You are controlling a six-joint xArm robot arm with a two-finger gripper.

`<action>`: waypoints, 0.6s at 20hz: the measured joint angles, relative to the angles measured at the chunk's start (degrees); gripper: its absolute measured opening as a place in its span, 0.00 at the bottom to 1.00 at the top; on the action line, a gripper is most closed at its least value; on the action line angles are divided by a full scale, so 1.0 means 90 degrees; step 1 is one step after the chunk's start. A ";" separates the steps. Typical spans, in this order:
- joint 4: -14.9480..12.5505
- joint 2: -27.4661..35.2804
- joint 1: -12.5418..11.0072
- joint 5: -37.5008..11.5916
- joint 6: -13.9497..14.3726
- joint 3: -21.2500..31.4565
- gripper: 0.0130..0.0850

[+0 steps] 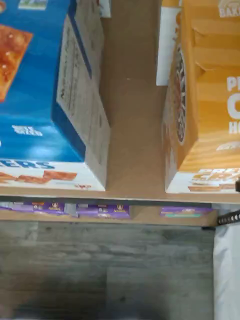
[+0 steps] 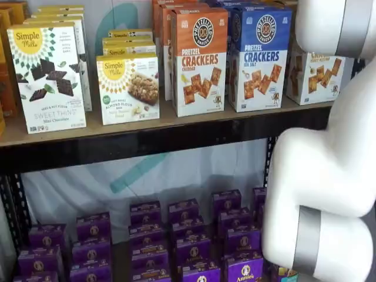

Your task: Retrieve the yellow and white box located on the top shelf, the sixth one from the left

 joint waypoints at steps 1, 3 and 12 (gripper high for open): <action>-0.0059 0.0010 0.0022 0.0027 0.0003 -0.0018 1.00; -0.0161 0.0022 0.0056 0.0068 0.0004 -0.0039 1.00; -0.0278 0.0015 0.0056 0.0206 -0.0020 -0.0026 1.00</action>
